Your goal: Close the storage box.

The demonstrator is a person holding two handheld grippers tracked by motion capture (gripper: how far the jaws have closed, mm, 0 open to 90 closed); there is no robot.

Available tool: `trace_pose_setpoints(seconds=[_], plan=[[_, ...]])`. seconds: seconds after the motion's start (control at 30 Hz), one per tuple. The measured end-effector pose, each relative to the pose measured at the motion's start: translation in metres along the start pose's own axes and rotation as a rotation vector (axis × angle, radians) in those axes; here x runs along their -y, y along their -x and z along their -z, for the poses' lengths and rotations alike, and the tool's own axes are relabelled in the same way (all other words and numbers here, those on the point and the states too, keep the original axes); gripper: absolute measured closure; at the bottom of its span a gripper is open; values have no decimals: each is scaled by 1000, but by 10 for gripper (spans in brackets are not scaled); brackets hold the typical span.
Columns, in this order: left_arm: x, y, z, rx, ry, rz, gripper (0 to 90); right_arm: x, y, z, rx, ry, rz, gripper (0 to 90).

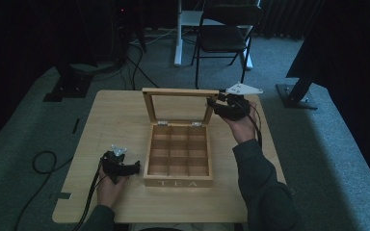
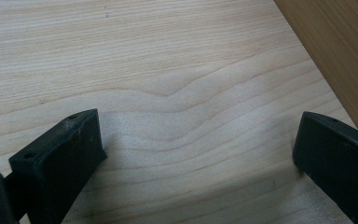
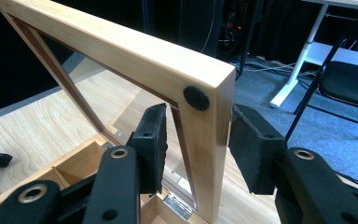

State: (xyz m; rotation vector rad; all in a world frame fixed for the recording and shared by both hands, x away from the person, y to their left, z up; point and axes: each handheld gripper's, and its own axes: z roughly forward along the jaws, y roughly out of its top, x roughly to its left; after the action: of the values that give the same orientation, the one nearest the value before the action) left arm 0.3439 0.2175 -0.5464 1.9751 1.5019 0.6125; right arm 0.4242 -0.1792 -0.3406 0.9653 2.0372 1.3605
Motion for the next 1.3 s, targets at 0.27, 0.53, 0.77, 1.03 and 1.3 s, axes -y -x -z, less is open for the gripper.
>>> trace_pose_setpoints(seconds=[0.27, 0.53, 0.77, 1.03, 1.3], plan=[[0, 0, 0, 0, 1, 1, 16, 1, -3, 4, 8, -11, 10, 563], [0, 0, 0, 0, 0, 0, 16, 2, -9, 10, 9, -22, 21, 559], [0, 0, 0, 0, 2, 2, 16, 4, -14, 15, 11, -34, 16, 547], [0, 0, 0, 0, 1, 3, 16, 7, -23, 20, 5, -45, 17, 541], [0, 0, 0, -1, 0, 2, 16, 11, -27, 24, -2, -59, 16, 528]])
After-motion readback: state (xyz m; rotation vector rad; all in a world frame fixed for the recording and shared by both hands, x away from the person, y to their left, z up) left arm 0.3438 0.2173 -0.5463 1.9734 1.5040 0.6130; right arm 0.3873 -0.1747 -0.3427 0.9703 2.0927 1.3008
